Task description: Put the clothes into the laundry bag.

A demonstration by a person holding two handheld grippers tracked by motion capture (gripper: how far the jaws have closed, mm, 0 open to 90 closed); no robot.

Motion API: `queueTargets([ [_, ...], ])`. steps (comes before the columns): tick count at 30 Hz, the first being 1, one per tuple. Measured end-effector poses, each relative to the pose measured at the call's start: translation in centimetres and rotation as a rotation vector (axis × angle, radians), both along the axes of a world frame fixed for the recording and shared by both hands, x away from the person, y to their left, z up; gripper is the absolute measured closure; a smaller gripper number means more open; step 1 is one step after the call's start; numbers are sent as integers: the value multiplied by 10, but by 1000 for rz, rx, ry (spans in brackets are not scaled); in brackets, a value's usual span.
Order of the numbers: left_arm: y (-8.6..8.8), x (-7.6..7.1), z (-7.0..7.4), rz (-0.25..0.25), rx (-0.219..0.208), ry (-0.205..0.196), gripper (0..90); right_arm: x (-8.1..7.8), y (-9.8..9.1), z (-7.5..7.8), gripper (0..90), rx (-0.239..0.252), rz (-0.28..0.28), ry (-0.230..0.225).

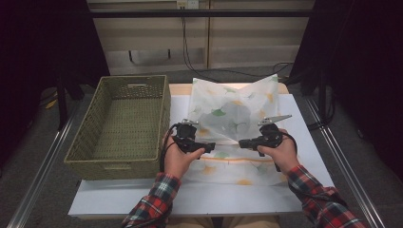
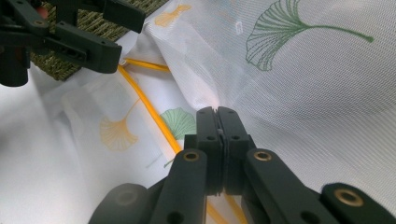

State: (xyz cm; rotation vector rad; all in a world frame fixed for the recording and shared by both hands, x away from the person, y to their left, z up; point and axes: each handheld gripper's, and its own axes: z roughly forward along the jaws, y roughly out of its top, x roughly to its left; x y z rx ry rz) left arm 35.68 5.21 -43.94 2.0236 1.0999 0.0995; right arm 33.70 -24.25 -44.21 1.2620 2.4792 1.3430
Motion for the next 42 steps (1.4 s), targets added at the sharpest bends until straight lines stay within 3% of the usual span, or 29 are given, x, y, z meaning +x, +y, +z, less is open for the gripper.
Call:
queueTargets([
  [13,4,5,-8,32,10,25,119,-7,-9,-7,894,-13,3,7],
  [26,5,12,-20,53,21,80,120,-11,-15,-12,894,-31,4,11],
  [42,3,20,-25,68,20,103,130,-18,-27,-15,894,-17,-21,18],
])
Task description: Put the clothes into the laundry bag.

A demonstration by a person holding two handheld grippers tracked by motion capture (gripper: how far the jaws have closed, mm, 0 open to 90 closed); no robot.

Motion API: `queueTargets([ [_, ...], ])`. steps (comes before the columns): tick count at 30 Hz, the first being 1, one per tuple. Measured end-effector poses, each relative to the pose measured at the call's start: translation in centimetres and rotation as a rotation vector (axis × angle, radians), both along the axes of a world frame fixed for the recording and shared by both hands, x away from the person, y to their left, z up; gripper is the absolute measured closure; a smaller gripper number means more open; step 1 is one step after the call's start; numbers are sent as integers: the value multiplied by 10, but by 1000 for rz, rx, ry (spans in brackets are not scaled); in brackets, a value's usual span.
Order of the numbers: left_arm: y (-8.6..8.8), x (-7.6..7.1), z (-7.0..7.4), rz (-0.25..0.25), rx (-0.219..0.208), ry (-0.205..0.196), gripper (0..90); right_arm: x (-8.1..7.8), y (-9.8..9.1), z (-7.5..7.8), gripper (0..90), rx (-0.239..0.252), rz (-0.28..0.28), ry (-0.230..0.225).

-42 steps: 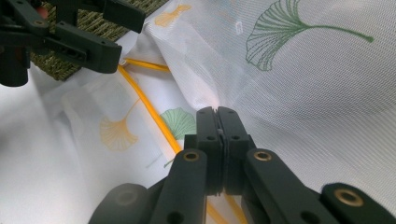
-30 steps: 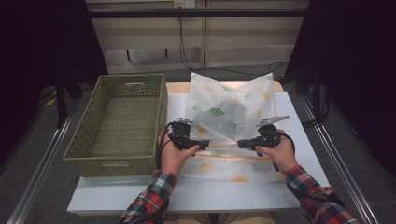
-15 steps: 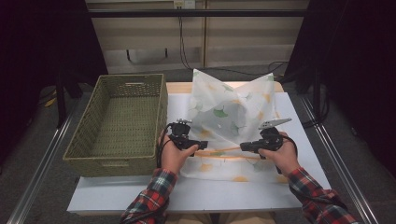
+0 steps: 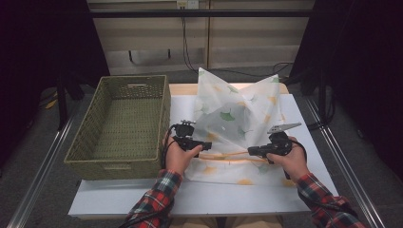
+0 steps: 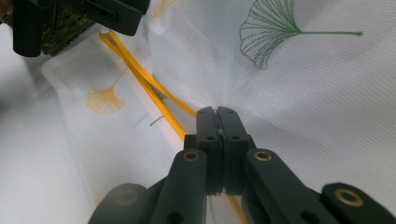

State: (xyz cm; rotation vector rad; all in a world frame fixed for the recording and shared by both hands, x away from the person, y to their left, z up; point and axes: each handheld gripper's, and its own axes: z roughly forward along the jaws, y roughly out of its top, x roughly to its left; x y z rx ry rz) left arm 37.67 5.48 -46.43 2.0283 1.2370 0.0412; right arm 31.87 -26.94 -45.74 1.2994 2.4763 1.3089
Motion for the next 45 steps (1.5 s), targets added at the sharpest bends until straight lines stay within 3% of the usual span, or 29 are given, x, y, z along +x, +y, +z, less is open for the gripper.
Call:
queueTargets([
  [10,4,3,-5,8,-13,12,183,-1,-4,0,894,3,-14,6],
  [18,8,5,-9,17,-50,11,343,-2,-4,-1,894,0,-7,5],
  [23,9,5,-9,8,-36,29,555,-3,-4,-2,894,2,-14,10],
  [25,9,5,-9,13,-35,25,576,-3,-4,-1,894,1,-8,5],
  [27,10,5,-8,19,-16,9,531,-3,-4,-1,894,0,-7,2],
  [32,11,5,-6,37,-31,5,471,-3,-8,-1,894,-1,-13,5],
  [39,14,8,-6,77,-19,-14,312,-4,-11,0,894,-7,-19,8],
  [45,13,10,-9,87,-23,-3,343,-6,-14,0,894,-4,-27,5],
])
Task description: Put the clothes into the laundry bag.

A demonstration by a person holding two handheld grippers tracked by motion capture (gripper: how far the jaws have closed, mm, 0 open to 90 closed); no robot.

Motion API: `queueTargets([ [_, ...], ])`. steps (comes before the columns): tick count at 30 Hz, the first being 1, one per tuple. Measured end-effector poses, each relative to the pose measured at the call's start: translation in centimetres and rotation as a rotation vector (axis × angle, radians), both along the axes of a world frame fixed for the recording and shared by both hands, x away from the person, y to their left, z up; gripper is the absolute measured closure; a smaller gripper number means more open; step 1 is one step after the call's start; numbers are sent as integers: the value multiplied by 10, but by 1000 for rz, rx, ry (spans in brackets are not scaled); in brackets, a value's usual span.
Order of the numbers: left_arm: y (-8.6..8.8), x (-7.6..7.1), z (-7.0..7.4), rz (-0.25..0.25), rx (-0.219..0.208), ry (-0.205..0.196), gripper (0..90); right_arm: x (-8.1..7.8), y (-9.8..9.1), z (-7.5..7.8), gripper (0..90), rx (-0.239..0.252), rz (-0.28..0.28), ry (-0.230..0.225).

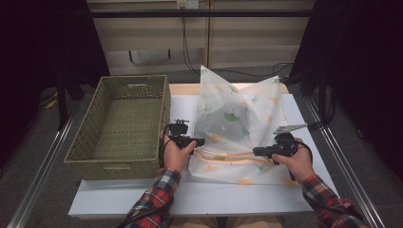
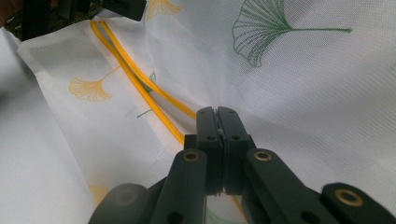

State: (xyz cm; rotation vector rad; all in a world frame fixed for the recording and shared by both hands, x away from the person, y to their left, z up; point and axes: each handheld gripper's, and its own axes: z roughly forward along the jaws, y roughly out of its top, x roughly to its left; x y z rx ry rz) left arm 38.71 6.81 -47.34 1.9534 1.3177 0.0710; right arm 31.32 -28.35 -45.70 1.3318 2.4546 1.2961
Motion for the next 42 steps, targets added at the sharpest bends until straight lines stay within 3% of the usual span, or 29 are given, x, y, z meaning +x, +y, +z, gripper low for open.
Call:
queueTargets([
  [5,1,1,0,-6,9,-1,414,-1,-1,0,894,2,2,-1],
  [7,2,1,-1,-9,-5,17,521,-1,-1,0,894,4,-3,1],
  [12,2,0,-1,-34,34,29,752,-1,-1,-1,894,2,-3,1],
  [15,3,0,-1,-42,22,48,884,-1,-2,-1,894,0,-6,4],
  [33,2,-8,15,-38,-87,118,900,-1,0,2,873,-3,-13,-10],
  [42,0,-11,17,-58,-105,144,900,-2,25,12,706,35,30,-17],
])
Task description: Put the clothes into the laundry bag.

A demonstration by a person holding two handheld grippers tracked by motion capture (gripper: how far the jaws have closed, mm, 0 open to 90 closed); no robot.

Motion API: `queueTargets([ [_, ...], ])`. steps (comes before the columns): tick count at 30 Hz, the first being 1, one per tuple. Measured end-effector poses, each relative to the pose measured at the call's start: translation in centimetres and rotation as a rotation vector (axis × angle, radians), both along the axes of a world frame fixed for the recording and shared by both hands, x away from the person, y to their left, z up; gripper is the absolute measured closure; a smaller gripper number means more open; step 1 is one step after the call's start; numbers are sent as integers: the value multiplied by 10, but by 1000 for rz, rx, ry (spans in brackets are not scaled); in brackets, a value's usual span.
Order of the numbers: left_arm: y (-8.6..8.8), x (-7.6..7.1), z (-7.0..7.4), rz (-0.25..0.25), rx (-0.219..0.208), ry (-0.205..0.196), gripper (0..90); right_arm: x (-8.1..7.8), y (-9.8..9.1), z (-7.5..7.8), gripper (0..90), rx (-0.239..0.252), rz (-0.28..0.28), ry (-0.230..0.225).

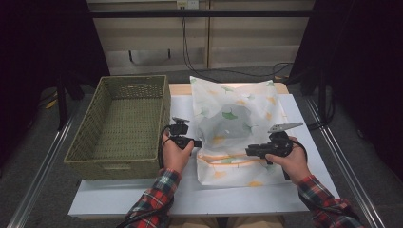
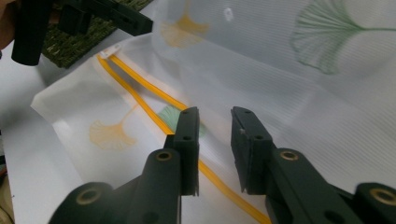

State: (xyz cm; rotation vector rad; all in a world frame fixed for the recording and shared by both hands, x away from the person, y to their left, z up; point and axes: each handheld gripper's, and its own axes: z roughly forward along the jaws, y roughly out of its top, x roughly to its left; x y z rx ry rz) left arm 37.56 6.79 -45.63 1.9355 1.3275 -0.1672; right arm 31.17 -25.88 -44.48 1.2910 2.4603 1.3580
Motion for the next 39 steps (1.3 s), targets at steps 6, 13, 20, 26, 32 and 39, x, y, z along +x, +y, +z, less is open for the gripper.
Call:
queueTargets([
  [6,-3,-1,2,-6,-7,5,900,-1,17,2,665,7,32,-3],
  [13,-5,-2,9,-12,-6,-7,900,0,19,0,643,18,32,9],
  [20,-6,-2,13,-29,12,-19,900,0,22,1,631,23,32,18],
  [26,-7,-3,23,-42,29,-38,900,0,29,3,609,22,43,25],
  [32,-5,-4,27,-32,19,-35,900,1,42,4,598,47,58,34],
  [39,-4,-5,29,-23,5,-30,900,5,58,3,585,71,78,55],
])
